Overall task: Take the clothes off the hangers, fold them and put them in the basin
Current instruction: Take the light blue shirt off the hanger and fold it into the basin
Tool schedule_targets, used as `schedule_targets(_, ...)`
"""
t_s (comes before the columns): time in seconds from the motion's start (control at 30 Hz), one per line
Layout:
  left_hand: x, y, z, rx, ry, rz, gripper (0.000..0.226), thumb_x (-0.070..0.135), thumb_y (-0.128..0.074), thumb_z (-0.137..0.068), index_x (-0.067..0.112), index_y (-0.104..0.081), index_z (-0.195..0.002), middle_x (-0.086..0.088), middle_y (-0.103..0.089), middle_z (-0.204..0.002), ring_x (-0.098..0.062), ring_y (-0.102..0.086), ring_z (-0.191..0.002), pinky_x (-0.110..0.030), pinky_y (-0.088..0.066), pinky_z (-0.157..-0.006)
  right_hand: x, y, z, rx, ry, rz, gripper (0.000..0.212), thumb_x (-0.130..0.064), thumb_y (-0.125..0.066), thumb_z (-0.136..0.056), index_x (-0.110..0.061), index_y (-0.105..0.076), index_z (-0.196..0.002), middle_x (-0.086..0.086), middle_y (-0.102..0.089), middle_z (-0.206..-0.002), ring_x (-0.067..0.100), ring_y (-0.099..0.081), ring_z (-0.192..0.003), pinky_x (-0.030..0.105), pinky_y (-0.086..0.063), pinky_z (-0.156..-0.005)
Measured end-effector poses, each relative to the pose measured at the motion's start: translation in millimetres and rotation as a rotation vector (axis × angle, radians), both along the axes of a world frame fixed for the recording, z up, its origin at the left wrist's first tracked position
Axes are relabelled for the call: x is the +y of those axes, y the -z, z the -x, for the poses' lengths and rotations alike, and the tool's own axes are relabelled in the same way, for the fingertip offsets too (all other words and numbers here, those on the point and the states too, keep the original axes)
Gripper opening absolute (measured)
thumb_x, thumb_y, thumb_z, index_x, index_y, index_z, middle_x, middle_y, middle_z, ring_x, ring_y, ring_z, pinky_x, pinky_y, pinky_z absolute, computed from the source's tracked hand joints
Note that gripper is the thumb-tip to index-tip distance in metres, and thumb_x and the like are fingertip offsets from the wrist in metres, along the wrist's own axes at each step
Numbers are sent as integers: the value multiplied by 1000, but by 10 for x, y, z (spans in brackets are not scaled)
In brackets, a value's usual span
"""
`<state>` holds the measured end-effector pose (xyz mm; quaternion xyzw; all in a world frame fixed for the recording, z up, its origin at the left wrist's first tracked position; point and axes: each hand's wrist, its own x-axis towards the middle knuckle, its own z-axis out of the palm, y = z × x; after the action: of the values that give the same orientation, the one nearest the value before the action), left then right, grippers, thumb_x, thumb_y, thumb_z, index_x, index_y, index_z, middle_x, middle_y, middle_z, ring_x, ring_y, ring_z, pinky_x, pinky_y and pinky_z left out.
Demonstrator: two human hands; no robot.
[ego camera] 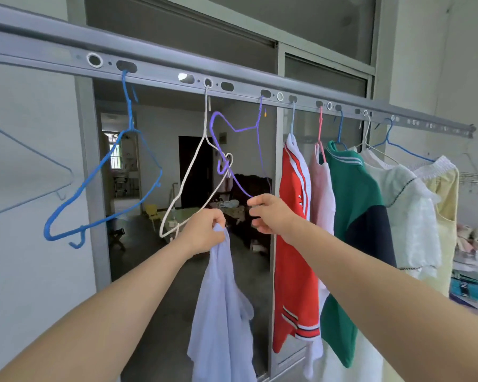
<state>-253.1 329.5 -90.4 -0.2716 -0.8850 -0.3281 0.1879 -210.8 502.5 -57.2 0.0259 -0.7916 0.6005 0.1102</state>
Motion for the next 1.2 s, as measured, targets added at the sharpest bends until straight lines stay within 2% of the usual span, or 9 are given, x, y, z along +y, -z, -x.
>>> schedule_targets(0.23, 106, 183, -205, -145, 158, -33, 22, -10, -46, -78, 11, -48, -71, 6, -38, -65, -7, -33, -58, -15, -27, -52, 77, 567, -194, -184, -112, -229, 33, 3, -50, -90, -11, -53, -120, 11, -55, -88, 14, -47, -65, 20, -39, -57)
schedule_targets(0.33, 111, 235, -398, -228, 195, -72, 27, -10, -43, -79, 14, -49, -69, 3, -44, -75, -9, -42, -70, -21, -35, -67, 113, 847, -331, -301, -230, -352, 42, -5, -58, -88, -15, -51, -128, 15, -61, -120, 16, -56, -93, 29, -50, -83)
schedule_targets(0.43, 155, 327, -650, -326, 251, -98, 29, -13, -40, -77, 13, -49, -68, 5, -45, -75, -5, -44, -68, -16, -38, -67, 156, 1166, -551, -422, -384, -447, 46, -14, -61, -87, -21, -47, -131, 3, -57, -129, 14, -52, -112, 32, -44, -96)
schedule_targets(0.5, 210, 392, -793, -395, 305, -116, 28, -13, -40, -76, 13, -50, -70, 5, -48, -74, -6, -45, -66, -15, -38, -64, 215, 1362, -676, -448, -443, -493, 41, -15, -64, -87, -22, -52, -125, -3, -60, -118, 13, -53, -108, 29, -44, -90)
schedule_targets(0.6, 386, 506, -1029, -450, 368, -117, 27, -9, -40, -71, 15, -52, -69, -6, -53, -81, -14, -48, -75, -22, -39, -71, 419, 1648, -933, -449, -484, -602, 15, -16, -66, -85, -24, -59, -95, -14, -57, -80, 5, -55, -73, 18, -45, -66)
schedule_targets(0.67, 527, 559, -1153, -457, 387, -110, 33, -14, -37, -73, 16, -52, -69, -3, -52, -80, -13, -49, -79, -19, -38, -71, 605, 1821, -1105, -443, -473, -687, 15, -14, -66, -84, -25, -58, -77, -12, -54, -68, 4, -51, -60, 16, -42, -56)
schedule_targets(0.83, 944, 733, -1435, -514, 444, -94, 35, -13, -37, -72, 16, -55, -72, 2, -53, -78, -10, -47, -76, -22, -34, -72, 1289, 2182, -1583, -451, -287, -929, 10, -18, -56, -83, -14, -62, -77, 1, -58, -75, 17, -52, -69, 22, -43, -64)
schedule_targets(1.0, 1427, 940, -1542, -545, 503, -41, 38, -7, -39, -69, 24, -61, -74, -1, -54, -78, -19, -36, -74, -29, -26, -67, 2144, 2375, -2004, -486, 28, -1042, 34, -39, -55, -82, -24, -39, -56, -9, -41, -65, 20, -46, -79, 26, -35, -57)
schedule_targets(1.2, 2159, 1267, -1613, -533, 484, 48, 25, -3, -54, -84, 18, -65, -92, -2, -69, -82, -3, -57, -71, -20, -43, -70, 3095, 2434, -2581, -463, 446, -710, 38, -33, -45, -94, -17, -42, -59, 6, -53, -74, 24, -49, -78, 29, -29, -51)
